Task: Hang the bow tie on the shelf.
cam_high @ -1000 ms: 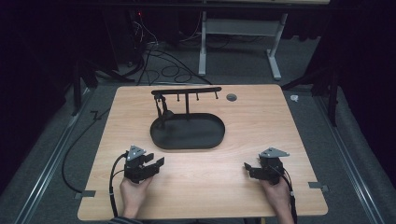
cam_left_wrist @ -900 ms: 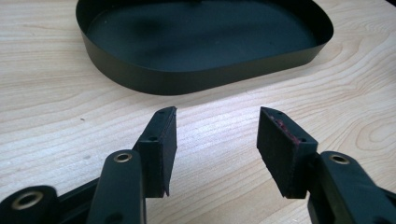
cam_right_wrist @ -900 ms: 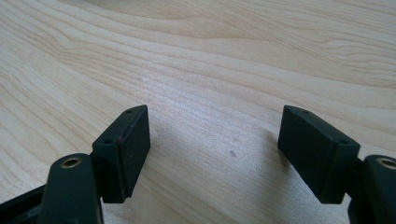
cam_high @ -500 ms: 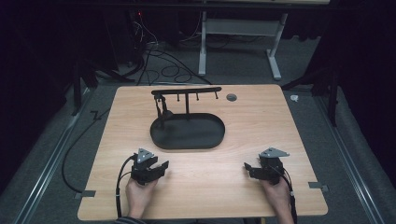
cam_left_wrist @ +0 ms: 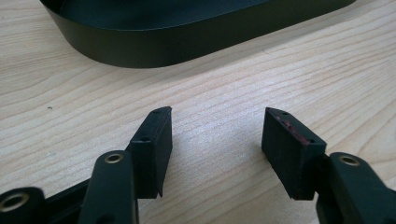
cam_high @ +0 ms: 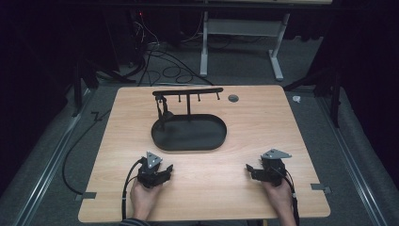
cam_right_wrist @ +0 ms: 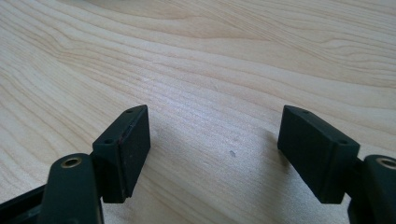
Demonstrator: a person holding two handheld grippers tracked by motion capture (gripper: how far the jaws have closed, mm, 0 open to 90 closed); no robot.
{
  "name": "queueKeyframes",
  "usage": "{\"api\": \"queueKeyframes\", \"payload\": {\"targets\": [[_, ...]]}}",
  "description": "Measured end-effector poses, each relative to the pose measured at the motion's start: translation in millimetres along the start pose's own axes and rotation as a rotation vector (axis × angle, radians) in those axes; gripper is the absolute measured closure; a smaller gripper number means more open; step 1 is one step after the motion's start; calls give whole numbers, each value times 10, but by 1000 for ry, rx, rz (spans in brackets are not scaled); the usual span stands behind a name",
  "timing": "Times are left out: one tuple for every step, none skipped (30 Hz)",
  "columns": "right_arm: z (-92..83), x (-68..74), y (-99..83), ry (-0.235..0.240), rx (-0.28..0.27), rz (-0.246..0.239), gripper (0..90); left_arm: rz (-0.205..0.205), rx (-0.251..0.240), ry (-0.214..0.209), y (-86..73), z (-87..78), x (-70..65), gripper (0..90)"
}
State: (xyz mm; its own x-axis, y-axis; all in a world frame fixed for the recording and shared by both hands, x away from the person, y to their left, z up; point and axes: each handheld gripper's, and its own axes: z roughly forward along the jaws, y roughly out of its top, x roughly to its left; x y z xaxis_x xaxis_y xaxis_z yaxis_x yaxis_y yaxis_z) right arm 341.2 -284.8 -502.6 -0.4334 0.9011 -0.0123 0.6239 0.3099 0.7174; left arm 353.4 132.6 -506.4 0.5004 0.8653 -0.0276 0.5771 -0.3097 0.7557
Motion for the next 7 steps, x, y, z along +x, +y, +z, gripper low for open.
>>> {"api": "queueKeyframes", "payload": {"targets": [[0, 0, 0, 0, 0, 0, 266, 2, 2, 1, 1, 0, -4, 433], [0, 0, 0, 0, 0, 0, 266, 8, 3, 6, 2, 5, -14, 428], [0, 0, 0, -1, 0, 0, 266, 12, 4, 6, 3, 7, -20, 417], [0, 0, 0, 0, 0, 0, 267, 12, 5, 2, 4, 8, -19, 407], [0, 1, 0, 0, 0, 0, 267, 14, 6, -3, 4, 9, -20, 395], [0, 0, 0, -1, 0, 0, 267, 14, 8, -3, 5, 9, -23, 385], [0, 0, 0, -1, 0, 0, 266, 15, 10, -5, 6, 10, -25, 379]]}}
